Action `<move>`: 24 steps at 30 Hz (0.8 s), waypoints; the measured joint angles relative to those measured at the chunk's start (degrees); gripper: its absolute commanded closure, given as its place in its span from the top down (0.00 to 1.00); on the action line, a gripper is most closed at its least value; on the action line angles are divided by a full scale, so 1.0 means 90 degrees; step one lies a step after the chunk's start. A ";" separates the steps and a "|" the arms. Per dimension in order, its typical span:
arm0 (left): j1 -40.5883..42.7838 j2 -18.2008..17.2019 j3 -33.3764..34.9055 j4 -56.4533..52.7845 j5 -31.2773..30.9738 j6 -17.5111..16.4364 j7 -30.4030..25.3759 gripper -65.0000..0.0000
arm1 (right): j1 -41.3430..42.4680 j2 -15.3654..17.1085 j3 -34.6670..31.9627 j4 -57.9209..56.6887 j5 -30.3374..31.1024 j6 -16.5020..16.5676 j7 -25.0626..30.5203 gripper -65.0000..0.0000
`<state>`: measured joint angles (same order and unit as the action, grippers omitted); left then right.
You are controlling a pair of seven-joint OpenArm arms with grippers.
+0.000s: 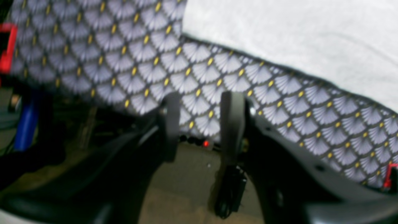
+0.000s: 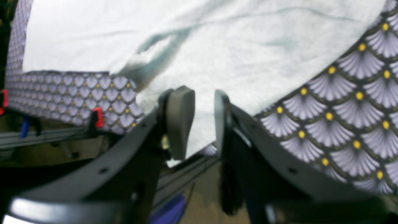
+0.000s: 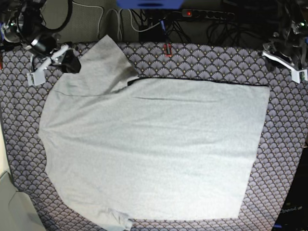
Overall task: Fold the T-shirt properly
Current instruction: 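Move the right gripper down to the shirt's shoulder corner by the sleeve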
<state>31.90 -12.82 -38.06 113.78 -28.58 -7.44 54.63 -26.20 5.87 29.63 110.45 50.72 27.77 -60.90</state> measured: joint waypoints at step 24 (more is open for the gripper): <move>-0.0100 0.0005 -0.0012 -0.0005 0.0000 -0.0039 0.0000 0.34 | 0.0852 0.0063 0.0017 -0.2725 0.0155 0.0714 0.0138 0.25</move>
<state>31.00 -12.78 -38.17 113.73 -28.58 -7.79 54.63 -18.52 6.44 29.78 85.93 52.12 34.20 -59.66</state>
